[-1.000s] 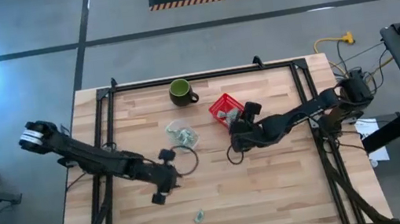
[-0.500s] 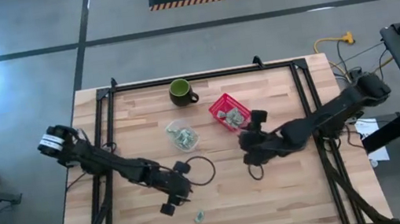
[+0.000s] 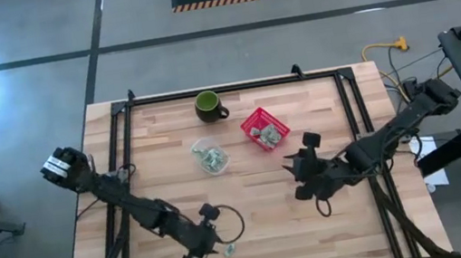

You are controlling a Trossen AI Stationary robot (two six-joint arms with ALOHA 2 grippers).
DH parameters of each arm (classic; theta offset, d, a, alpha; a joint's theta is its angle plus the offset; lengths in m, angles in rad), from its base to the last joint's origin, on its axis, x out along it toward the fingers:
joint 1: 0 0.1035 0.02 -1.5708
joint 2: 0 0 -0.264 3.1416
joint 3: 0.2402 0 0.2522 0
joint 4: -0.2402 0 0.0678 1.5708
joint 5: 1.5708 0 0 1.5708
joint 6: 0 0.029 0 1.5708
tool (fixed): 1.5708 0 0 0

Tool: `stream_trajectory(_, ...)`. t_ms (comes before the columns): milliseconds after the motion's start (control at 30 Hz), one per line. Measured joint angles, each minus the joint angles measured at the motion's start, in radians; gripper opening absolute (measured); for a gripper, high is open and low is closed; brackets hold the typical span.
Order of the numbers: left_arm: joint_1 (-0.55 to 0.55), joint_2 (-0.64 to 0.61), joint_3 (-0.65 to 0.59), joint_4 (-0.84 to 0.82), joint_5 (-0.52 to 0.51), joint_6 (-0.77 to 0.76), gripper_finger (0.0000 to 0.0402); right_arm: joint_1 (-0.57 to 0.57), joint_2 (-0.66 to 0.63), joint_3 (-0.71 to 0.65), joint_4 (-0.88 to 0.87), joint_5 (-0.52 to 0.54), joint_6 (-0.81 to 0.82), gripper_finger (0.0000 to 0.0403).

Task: Pick and place items into bin
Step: Put the stevia packet into the transparent bin

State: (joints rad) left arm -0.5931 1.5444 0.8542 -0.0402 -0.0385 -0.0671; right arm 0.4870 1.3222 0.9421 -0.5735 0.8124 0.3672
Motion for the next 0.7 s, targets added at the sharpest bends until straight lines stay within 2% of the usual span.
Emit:
stream_trajectory(233,-0.053,0.028,0.001,0.026,-0.036,0.105,0.013,0.006,0.017,-0.002,-0.002,-0.001,-0.004,0.0101)
stream_trajectory(400,-0.063,0.099,0.001,0.114,-0.041,0.212,0.013,0.006,0.016,-0.002,0.0,-0.002,0.0,0.0093)
stream_trajectory(700,-0.061,0.224,0.064,0.104,-0.038,0.318,0.013,0.007,0.016,-0.002,0.001,-0.006,0.0,0.0079)
